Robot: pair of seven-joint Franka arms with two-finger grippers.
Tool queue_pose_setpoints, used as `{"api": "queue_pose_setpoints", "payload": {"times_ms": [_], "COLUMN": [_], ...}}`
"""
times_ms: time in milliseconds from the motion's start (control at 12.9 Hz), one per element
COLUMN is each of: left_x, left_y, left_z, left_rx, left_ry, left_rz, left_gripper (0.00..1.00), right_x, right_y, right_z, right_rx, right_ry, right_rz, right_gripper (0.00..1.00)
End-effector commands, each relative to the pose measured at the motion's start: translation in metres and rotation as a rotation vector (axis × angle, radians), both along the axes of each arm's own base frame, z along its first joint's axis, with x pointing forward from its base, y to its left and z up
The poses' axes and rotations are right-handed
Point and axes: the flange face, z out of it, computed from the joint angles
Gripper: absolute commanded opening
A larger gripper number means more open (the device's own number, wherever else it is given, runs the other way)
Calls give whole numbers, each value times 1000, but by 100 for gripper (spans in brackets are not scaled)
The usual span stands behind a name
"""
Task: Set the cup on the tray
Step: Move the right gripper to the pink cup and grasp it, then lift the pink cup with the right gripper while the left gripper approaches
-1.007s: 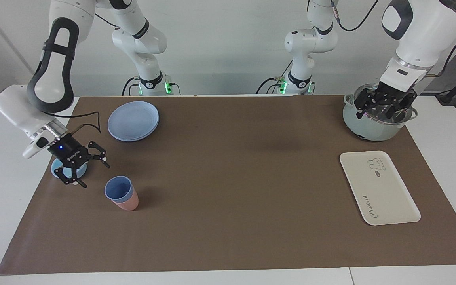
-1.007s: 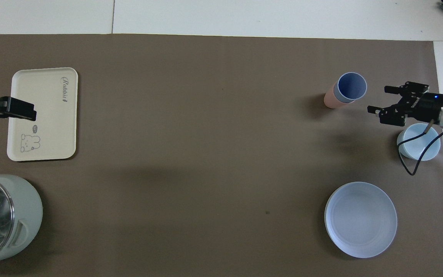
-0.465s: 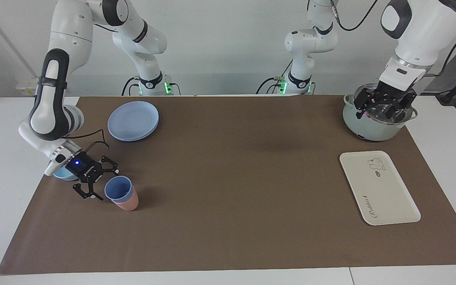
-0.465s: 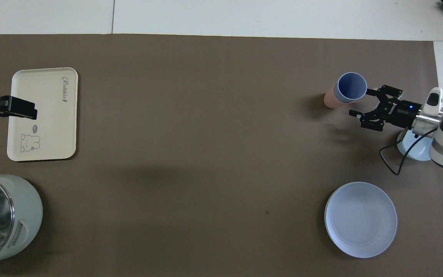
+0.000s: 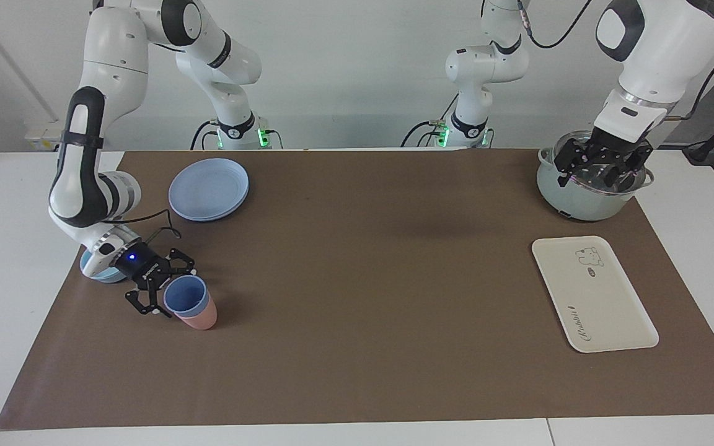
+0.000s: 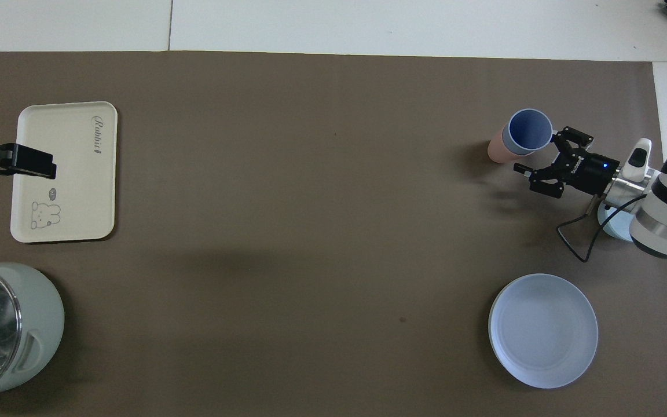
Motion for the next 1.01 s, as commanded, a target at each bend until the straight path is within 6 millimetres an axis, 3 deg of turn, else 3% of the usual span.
{"api": "queue_pose_setpoints", "payload": {"times_ms": [0,310,697,775,852,930], "left_x": [-8,-7,-7,-7,-7,-5], "left_y": [-3,-2,2,4,1,-1], "left_z": [-1,-1,1,1,2,3], "left_rx": [-13,-11,-11,-11,-11,-12], "left_ry": [-17,-20,-22,-22,-26,-31], "left_rz": [9,8,15,21,14,11], "left_gripper": [100,100,100,100,100,100], "right_x": [0,5,10,10,13,13], "right_y": [13,28,27,28,28,27], "right_z": [0,0,0,1,4,4], "right_rx": [38,55,23,14,6,2], "right_ry": [-43,-52,-51,-63,-78,-66], "right_rz": [-22,-42,-70,-63,-59,-73], "right_gripper": [100,100,99,63,1,0]}}
